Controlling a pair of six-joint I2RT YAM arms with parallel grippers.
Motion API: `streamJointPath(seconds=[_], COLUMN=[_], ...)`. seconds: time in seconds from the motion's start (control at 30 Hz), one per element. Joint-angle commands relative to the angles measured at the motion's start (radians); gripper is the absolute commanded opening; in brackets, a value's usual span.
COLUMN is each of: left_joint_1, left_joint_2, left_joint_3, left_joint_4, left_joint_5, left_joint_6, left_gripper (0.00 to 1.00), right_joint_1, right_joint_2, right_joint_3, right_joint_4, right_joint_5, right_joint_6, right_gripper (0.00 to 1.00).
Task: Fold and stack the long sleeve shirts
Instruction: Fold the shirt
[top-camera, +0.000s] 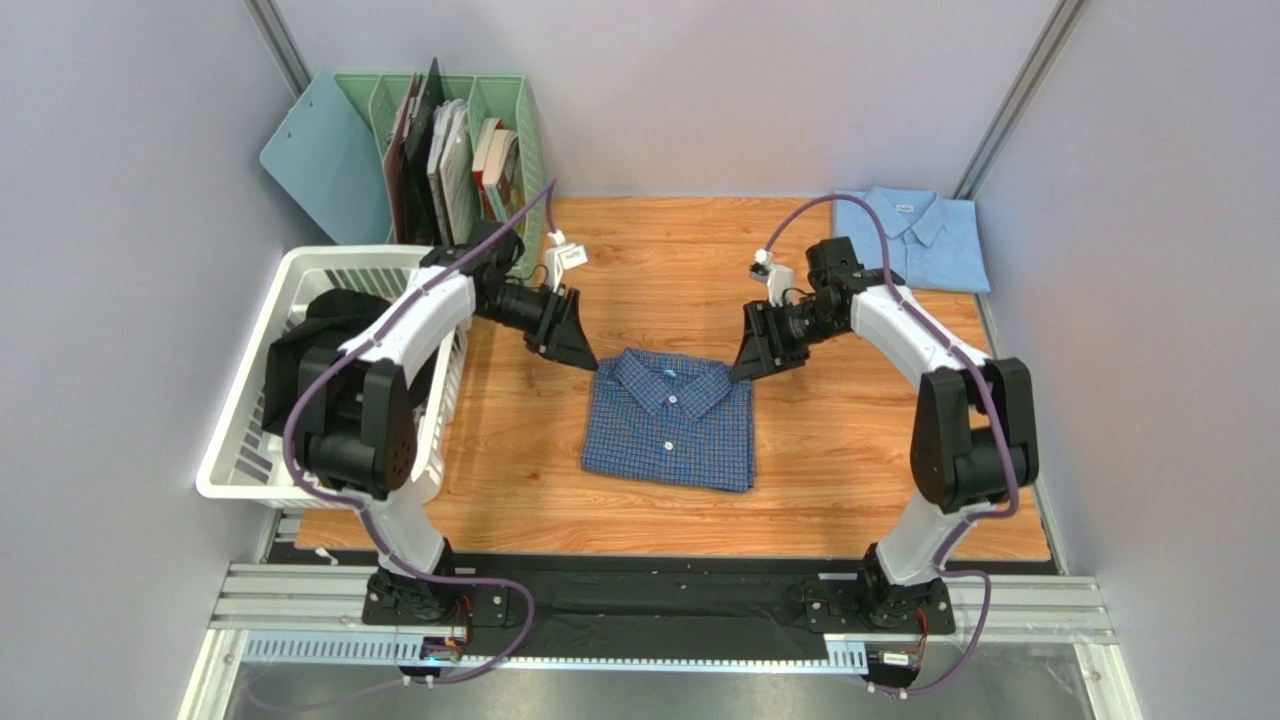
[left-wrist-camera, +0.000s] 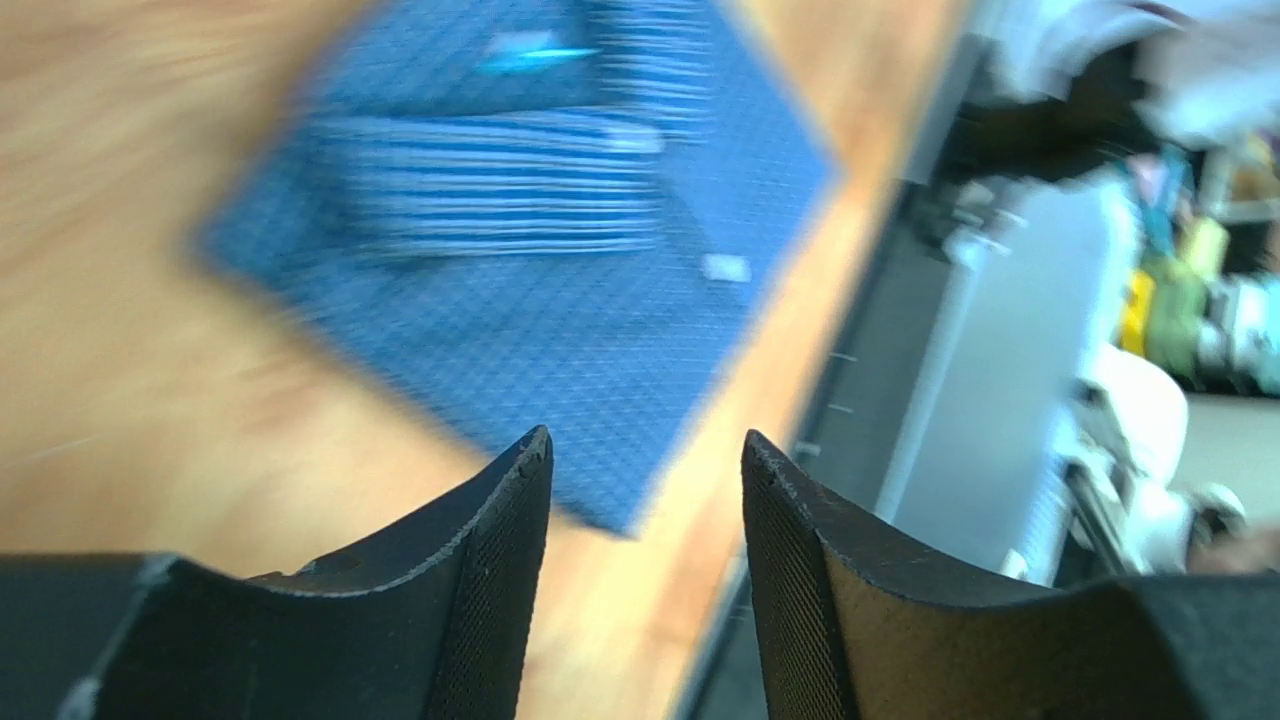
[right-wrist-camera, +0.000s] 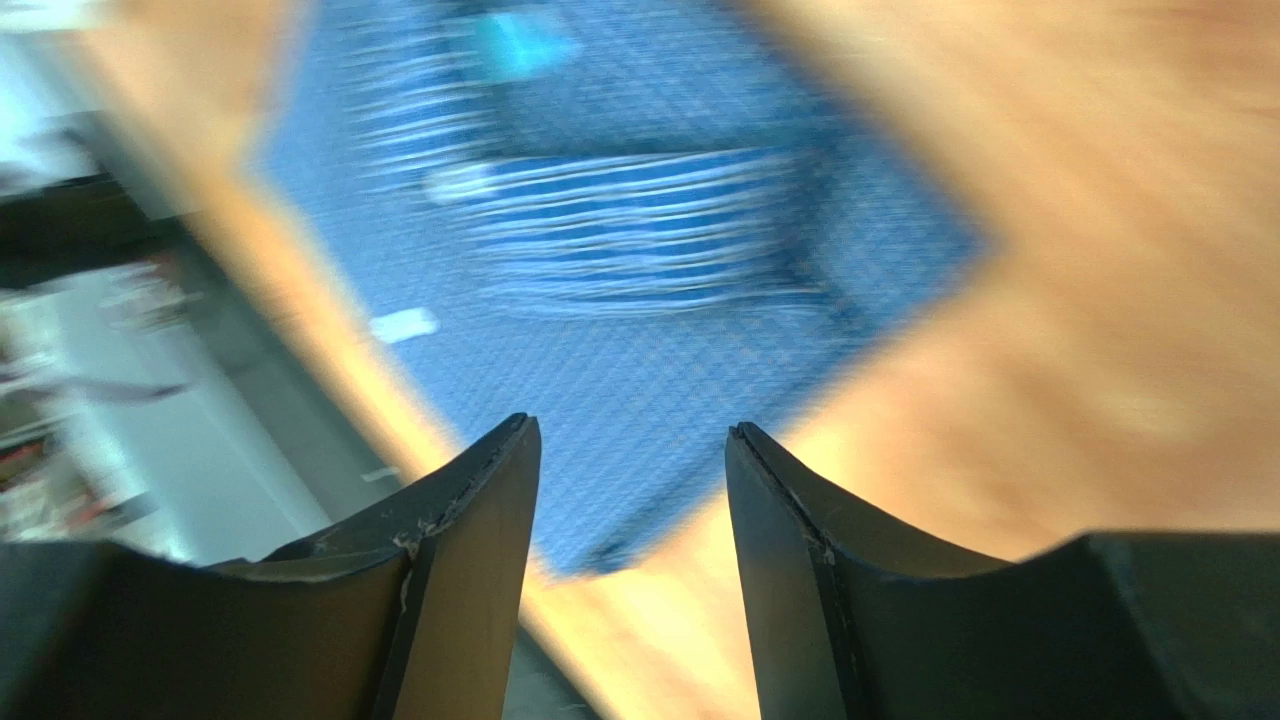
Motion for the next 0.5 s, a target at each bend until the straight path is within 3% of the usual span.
streamJointPath(seconds=[0.0,0.1,0.2,0.47], left_joint_1=[-0.12,-0.206,-0.239,-0.142], left_joint_2=[-0.046,-0.009,0.068,0.315], left_joint_3=[-0.124,-0.204,-0.238,-0.261], left_joint_4=[-0.06,-0.062,0.005,0.139], left_joint_5=[0.305,0.342,0.326,0.08], left_joint_6=[0.022,0.033,-0.013,-0.174], left_gripper=[0.57,0.57,0.57,0.56], right_joint_1=[0.096,0.186,0.24,0.15], right_joint_2=[-0.064,-0.049,0.028,0.296], right_joint_3=[-0.119,-0.225,-0.255,-0.199], right_joint_4=[0.068,0.219,0.233,0.116], right_joint_5=[-0.391,-0.444,-0.468,-0.249], right_joint_6=[0.157,0.297,0.306,0.17], right_gripper=[0.55,0.57,0.57,0.52])
